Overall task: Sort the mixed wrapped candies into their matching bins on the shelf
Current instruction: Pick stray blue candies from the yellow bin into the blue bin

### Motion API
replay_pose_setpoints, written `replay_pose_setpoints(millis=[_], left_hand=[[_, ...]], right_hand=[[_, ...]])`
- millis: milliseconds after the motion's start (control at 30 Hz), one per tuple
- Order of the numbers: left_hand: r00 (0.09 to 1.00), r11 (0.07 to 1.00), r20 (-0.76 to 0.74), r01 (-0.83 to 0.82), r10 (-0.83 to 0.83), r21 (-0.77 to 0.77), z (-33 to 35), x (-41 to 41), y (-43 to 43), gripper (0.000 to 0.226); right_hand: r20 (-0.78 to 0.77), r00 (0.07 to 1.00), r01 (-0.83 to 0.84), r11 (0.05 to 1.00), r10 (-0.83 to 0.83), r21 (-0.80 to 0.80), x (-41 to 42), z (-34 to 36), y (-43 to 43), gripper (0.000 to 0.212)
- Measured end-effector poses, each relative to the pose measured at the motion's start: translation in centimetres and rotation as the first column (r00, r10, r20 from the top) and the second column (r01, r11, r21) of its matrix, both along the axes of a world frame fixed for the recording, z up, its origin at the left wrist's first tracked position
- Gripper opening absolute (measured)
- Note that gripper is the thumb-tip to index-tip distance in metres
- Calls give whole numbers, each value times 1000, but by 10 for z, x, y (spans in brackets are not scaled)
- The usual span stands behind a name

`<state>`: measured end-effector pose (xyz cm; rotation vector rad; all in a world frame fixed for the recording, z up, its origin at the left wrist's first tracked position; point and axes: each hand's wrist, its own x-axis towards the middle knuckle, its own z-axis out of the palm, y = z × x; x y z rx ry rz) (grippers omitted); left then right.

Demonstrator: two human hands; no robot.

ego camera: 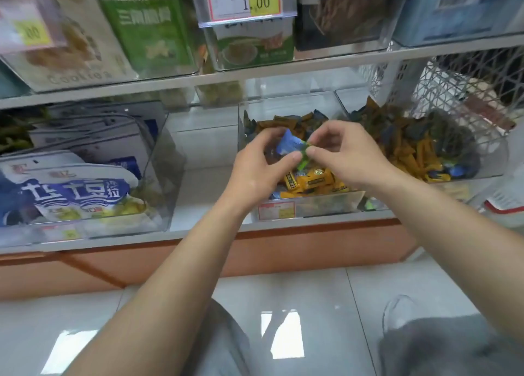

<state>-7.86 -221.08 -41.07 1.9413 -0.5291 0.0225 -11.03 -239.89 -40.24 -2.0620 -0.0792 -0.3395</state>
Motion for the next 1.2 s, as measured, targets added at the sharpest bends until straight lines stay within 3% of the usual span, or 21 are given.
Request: replay_pose_setpoints(millis=[100, 167, 267, 400, 533, 633, 767, 833, 900, 1033, 1200], left_hand=[[998, 998, 12, -62, 62, 18, 12, -4, -8, 30], [990, 985, 45, -135, 131, 104, 22, -4, -2, 30], [971, 954, 61, -240, 233, 182, 28, -5, 17, 35], [949, 914, 73, -315, 307, 256, 12, -17, 41, 39], [945, 920, 12, -321, 327, 226, 2, -11, 58, 33], [950, 939, -37, -301, 311, 167, -4, -5, 62, 27], [956, 962, -109, -266, 271, 65, -8, 0, 60, 24], [958, 972, -165, -236, 234, 11, -8, 3, 57, 26], [954, 976, -236, -206, 186, -65, -7, 6, 53, 31], [953, 966, -259, -200, 154, -162, -5, 11, 47, 24], [906, 914, -392, -284, 156, -291, 1, 16, 37, 23]], right_hand=[[-5, 1000, -15, 994, 16, 107, -8, -1, 0, 10], [-29, 999, 19, 1000, -19, -8, -3, -2, -7, 9], [-52, 997, -69, 968, 58, -243, 19, -4, -7, 26], [-121, 963, -271, 876, 243, -398, 51, -16, 17, 47], [-145, 964, -264, 742, 222, -617, 81, -32, 30, 56], [-133, 974, -222, 660, 183, -718, 95, -38, 31, 52], [-81, 986, -155, 637, 143, -755, 98, -38, 28, 19], [-48, 989, -131, 672, 142, -729, 98, -34, 25, 8], [12, 992, -88, 771, 123, -631, 97, -26, 22, 5], [33, 998, -37, 982, 44, -184, 82, -6, 24, 7], [-54, 993, -89, 976, 101, 198, 58, 2, 41, 6]])
